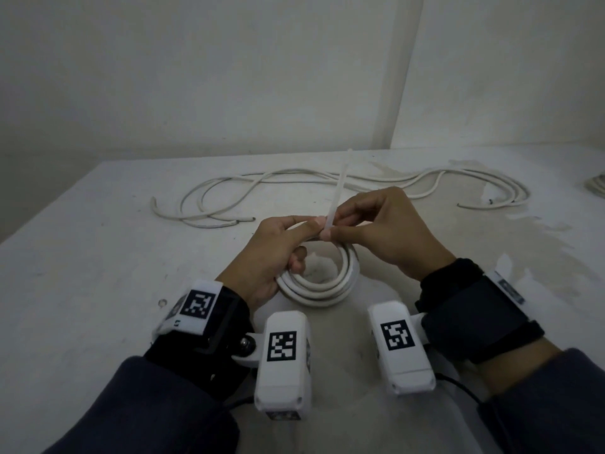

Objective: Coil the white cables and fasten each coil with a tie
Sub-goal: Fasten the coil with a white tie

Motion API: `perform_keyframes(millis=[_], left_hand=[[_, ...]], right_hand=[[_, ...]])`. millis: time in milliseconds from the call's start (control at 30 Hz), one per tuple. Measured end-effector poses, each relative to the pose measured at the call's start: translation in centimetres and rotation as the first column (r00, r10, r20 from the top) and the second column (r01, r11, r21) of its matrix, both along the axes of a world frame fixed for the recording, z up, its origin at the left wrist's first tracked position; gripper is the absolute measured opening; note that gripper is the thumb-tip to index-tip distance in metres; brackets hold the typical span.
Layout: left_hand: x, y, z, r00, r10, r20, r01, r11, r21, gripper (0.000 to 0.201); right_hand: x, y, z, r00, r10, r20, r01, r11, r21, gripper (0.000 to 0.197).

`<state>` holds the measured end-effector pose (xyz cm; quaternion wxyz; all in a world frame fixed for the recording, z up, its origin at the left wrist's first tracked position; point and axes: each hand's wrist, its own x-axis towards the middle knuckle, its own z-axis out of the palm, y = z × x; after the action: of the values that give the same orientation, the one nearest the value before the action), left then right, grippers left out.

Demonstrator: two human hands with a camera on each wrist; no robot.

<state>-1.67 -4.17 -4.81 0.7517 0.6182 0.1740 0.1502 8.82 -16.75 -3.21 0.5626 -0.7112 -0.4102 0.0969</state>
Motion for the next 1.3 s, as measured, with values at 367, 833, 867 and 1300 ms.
perform_keyframes(millis=[367,833,867,1300], left_hand=[[0.0,-0.2,-0.2,0.994,0.021,0.106,-0.024,0.999,0.033,0.012],[0.3,-0.6,-0.2,0.989,0.102,0.103,-0.103,0.995,-0.002,0.017],[0.3,-0.6,-0.2,0.989,0.108,0.097,-0.108,0.994,-0.005,0.017],[0.4,-0.9,0.0,0.958,0.214,0.191,-0.230,0.971,0.066,0.013]], right_hand=[[-0.1,-0.2,0.8,0.968,0.013,-0.252,0.041,0.977,0.207,0.008],[-0.6,-0.1,1.4,0.996,-0.034,-0.080,0.038,0.998,0.057,0.016],[-0.7,-0.1,1.5,0.996,-0.039,-0.086,0.044,0.997,0.057,0.015],[-1.2,-0.2,2.0,0.908,0.042,-0.418,0.061,0.972,0.229,0.030]])
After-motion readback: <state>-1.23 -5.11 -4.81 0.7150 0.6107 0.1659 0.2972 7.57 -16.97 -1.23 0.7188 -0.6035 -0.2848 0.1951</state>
